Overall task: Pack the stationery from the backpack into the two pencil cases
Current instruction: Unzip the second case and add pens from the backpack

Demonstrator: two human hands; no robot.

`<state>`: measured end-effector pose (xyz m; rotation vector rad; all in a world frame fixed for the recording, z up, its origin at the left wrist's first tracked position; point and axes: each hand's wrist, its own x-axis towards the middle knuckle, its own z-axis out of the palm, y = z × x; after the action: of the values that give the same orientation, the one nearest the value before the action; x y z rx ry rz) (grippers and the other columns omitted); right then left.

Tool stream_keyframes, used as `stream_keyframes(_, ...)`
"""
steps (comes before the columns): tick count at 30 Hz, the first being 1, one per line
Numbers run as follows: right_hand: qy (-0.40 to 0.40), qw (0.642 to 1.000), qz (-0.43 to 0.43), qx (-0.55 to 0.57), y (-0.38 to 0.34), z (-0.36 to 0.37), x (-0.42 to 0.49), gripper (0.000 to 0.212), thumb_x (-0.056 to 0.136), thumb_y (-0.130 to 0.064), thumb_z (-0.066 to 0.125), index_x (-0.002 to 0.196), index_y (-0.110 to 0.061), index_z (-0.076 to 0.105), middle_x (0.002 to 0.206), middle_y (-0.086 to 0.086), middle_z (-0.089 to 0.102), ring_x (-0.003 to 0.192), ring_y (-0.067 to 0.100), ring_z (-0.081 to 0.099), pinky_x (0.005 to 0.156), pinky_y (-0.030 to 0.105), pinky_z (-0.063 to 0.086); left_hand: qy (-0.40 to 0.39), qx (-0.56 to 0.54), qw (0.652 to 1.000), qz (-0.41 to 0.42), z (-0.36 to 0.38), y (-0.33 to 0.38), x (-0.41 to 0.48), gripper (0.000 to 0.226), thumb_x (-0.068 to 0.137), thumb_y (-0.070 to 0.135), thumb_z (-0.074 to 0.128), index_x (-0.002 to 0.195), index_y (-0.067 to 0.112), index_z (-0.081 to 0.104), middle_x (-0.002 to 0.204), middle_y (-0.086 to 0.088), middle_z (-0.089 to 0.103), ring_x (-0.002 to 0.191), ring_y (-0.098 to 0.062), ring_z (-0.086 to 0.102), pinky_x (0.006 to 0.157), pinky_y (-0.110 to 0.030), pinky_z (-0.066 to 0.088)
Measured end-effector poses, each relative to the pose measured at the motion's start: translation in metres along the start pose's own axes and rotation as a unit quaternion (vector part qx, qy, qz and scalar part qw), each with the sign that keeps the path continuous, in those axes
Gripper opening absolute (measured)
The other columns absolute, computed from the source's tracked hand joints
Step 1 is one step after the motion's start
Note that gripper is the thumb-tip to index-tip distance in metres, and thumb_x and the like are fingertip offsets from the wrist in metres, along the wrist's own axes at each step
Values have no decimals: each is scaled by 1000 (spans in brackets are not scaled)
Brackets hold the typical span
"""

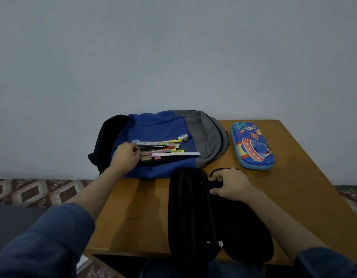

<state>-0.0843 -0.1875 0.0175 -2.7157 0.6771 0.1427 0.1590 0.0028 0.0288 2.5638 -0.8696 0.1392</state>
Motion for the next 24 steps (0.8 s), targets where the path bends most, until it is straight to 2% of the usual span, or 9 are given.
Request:
stream_keyframes(4, 8, 1000, 7, 3, 1, 2, -1, 42, 80, -45, 67, 119, -31, 60, 113, -7, 64, 107, 12, 58, 85, 25, 45, -27, 35, 999, 5, 6, -10, 19, 28, 93, 10, 47, 115, -1, 60, 113, -23, 58, 103, -36, 54, 87, -42, 44)
stream_keyframes(8, 23, 1000, 2, 13, 2, 3, -4, 42, 81, -44, 66, 121, -31, 60, 114, -8, 65, 110, 10, 57, 83, 22, 42, -80, 86, 993, -9, 16, -19, 34, 34, 93, 13, 42, 124, 2, 53, 113, -23, 57, 102, -37, 53, 83, -43, 44)
stream_keyframes(11, 37, 999, 3, 23, 3, 5, -5, 42, 80, -45, 67, 119, -33, 60, 116, -8, 64, 112, 8, 56, 85, 21, 42, -114, 112, 986, -37, 19, -30, 39, 33, 91, 11, 42, 121, -1, 50, 118, -24, 52, 107, -37, 49, 88, -43, 43)
stream_keyframes(14, 37, 999, 5, 29, 4, 7, -4, 42, 79, -46, 67, 119, -35, 60, 117, -9, 63, 114, 8, 54, 86, 22, 41, -129, 124, 984, -19, 20, -37, 42, 33, 90, 10, 46, 121, 1, 54, 116, -22, 56, 105, -36, 53, 85, -40, 44)
stream_keyframes(20, 38, 999, 12, 29, 3, 10, -5, 42, 80, -47, 65, 121, -37, 58, 119, -10, 63, 115, 8, 54, 88, 23, 42, -81, 71, 994, -32, 16, -42, 44, 24, 87, 9, 58, 108, 2, 66, 110, -19, 64, 100, -34, 57, 82, -39, 48)
stream_keyframes(24, 38, 999, 13, 29, 3, 10, -6, 42, 80, -47, 65, 121, -37, 58, 119, -10, 63, 114, 7, 54, 86, 22, 42, -82, 28, 995, -51, 13, -40, 40, 18, 86, 9, 60, 101, 1, 66, 104, -19, 66, 95, -33, 59, 76, -37, 47)
